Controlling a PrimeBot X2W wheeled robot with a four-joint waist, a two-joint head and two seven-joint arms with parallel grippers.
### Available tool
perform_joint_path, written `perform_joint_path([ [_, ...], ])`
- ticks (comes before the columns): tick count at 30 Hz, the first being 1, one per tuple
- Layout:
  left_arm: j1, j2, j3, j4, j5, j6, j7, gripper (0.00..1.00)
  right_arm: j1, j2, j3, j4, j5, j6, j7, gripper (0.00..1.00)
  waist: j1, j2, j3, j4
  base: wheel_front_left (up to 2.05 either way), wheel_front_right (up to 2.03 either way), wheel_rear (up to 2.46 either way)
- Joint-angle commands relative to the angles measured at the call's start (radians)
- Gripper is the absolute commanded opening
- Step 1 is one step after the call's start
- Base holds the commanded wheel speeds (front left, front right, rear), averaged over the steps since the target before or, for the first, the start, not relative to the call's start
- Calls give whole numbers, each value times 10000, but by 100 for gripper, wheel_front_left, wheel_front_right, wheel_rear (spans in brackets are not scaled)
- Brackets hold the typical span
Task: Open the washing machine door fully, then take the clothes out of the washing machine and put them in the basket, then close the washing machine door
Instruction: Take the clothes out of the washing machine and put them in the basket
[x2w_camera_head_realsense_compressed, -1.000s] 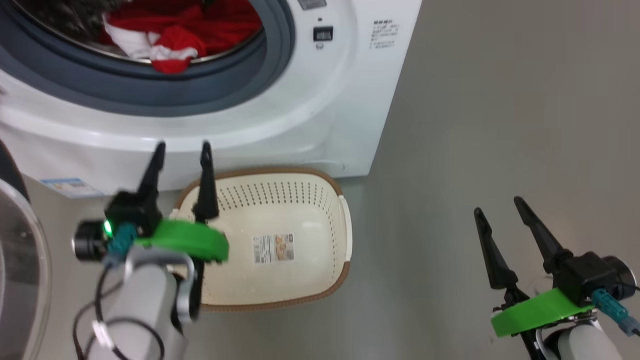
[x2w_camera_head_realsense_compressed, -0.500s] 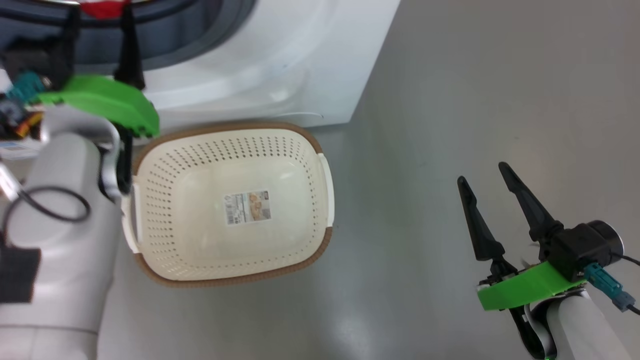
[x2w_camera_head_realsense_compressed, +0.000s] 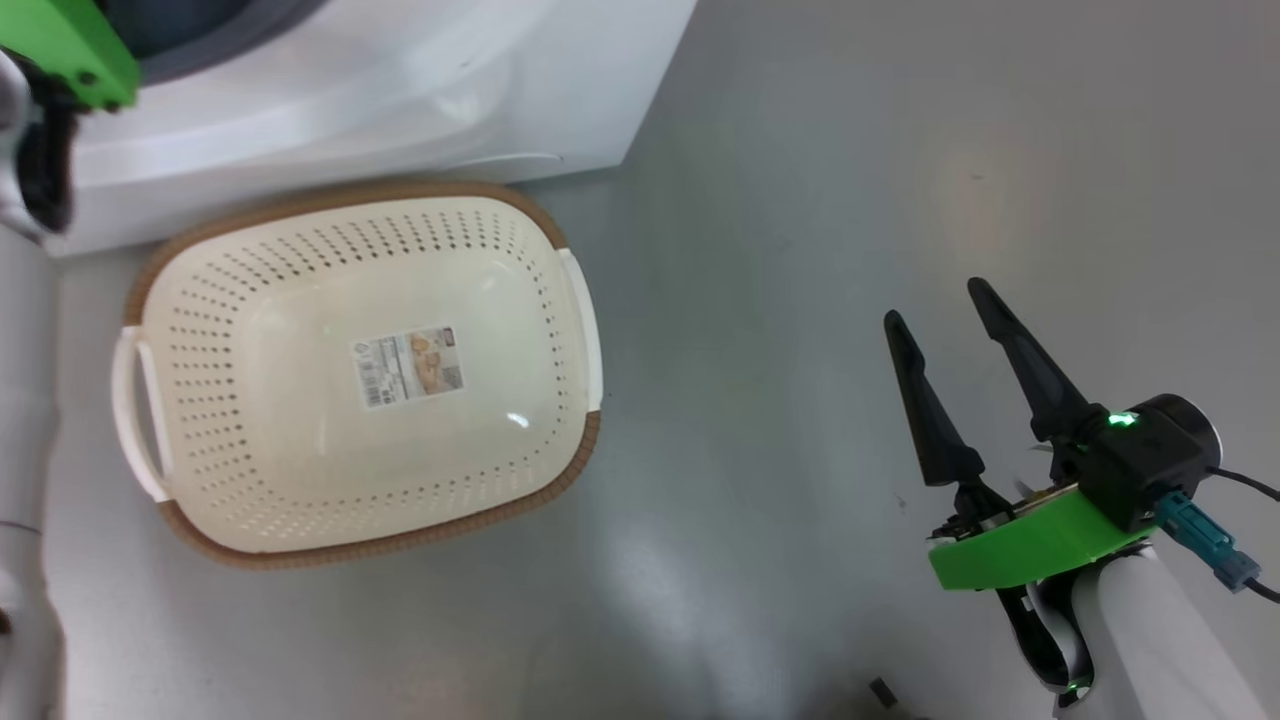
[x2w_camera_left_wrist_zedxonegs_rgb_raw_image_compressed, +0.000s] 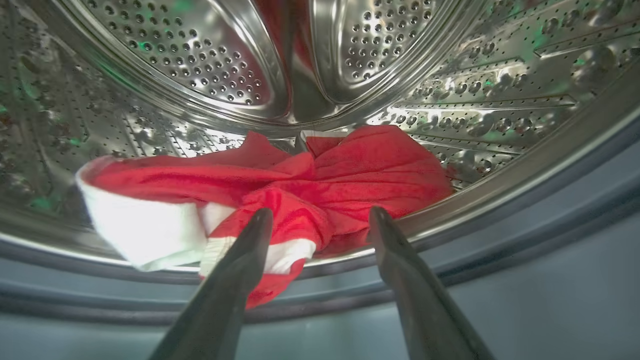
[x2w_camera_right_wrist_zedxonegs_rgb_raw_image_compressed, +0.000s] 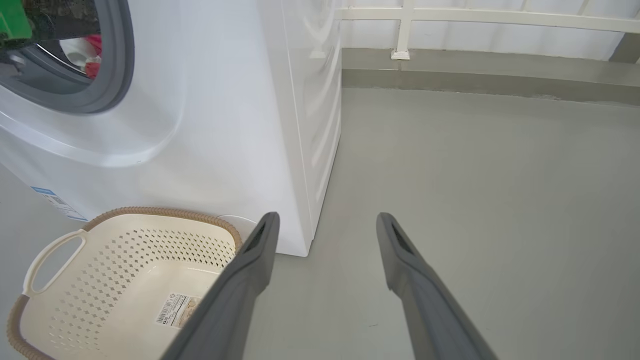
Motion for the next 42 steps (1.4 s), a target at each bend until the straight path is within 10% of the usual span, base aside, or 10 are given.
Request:
perform_joint_path([
  [1, -337, 552, 124, -75, -85, -58, 180, 100, 7, -14, 289, -235, 80, 33, -63, 100, 0, 0, 393, -317, 0, 0, 0],
  [18, -1519, 1285, 5, 910, -45, 664, 1652, 100, -333, 128, 667, -128, 365, 33, -63, 100, 0, 0, 912, -842, 0, 0, 0],
  [21, -1566, 1257, -67, 974, -36, 758, 1886, 19, -320, 132, 622, -123, 352, 33, -63, 100, 0, 0, 912, -821, 0, 0, 0],
  [23, -1593, 1265, -114, 950, -14, 816, 1884, 0, -338, 135, 611, -121, 335, 33, -63, 100, 0, 0, 919, -811, 0, 0, 0],
  [42, -1032, 993, -362, 21, -101, 758, 360, 0, -221, -35, 475, -112, 127, 33, -63, 100, 0, 0, 239, -414, 0, 0, 0],
])
